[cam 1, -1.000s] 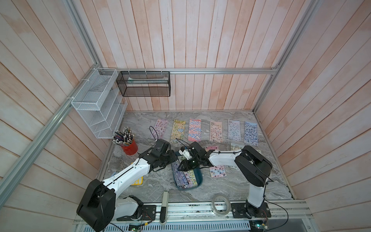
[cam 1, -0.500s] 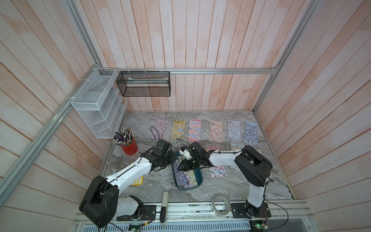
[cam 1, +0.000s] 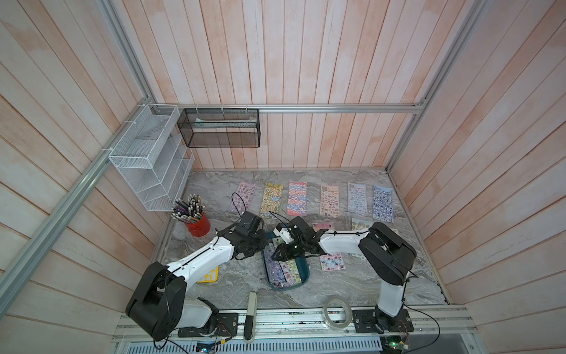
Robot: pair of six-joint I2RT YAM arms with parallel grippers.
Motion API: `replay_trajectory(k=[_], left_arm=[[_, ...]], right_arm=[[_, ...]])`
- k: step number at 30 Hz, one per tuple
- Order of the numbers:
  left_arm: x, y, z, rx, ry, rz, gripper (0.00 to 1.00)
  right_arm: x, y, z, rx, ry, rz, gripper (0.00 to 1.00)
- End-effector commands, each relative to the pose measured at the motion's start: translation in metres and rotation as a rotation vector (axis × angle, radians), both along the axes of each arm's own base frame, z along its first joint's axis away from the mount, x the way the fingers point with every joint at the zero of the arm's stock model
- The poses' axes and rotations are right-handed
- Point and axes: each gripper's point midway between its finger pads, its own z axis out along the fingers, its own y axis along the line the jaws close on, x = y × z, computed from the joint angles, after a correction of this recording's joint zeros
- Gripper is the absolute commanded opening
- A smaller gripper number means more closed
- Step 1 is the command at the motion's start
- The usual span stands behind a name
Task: Take the stickers out of the storage box
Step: Pick up the sticker from the storage box.
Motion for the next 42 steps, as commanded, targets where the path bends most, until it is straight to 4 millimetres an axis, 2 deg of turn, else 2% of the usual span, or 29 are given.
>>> replay_trajectory(k=[1,9,13,22,30,34,37,42], left_arm=[[0.014,-0.009,0.041,-0.056,-0.106,-0.014,0.00],[0.031,-0.012,0.114,-0.099,-0.305,-0.032,0.00],[0.033,-0.011,0.138,-0.116,-0.360,-0.035,0.00],[0.029,0.000,0.157,-0.144,-0.407,-0.024,0.00],[0.022,0.007,0.178,-0.236,-0.486,-0.039,0.00],[0.019,0.005,0.190,-0.285,-0.533,-0.065,0.00],[0.016,0.005,0.197,-0.324,-0.567,-0.080,0.00],[0.011,-0.002,0.213,-0.426,-0.634,-0.127,0.00]], right_arm=[[0.008,-0.023,-0.007,-0.131,-0.047,-0.049,0.32],[0.043,-0.014,0.076,-0.024,-0.314,-0.097,0.33],[0.054,-0.018,0.100,-0.018,-0.392,-0.143,0.33],[0.052,-0.018,0.130,0.055,-0.443,-0.140,0.33],[0.051,-0.034,0.161,0.095,-0.557,-0.160,0.35],[0.051,-0.039,0.176,0.141,-0.584,-0.160,0.44],[0.045,-0.038,0.193,0.247,-0.567,-0.116,0.52],[0.033,-0.032,0.212,0.378,-0.523,-0.044,0.58]])
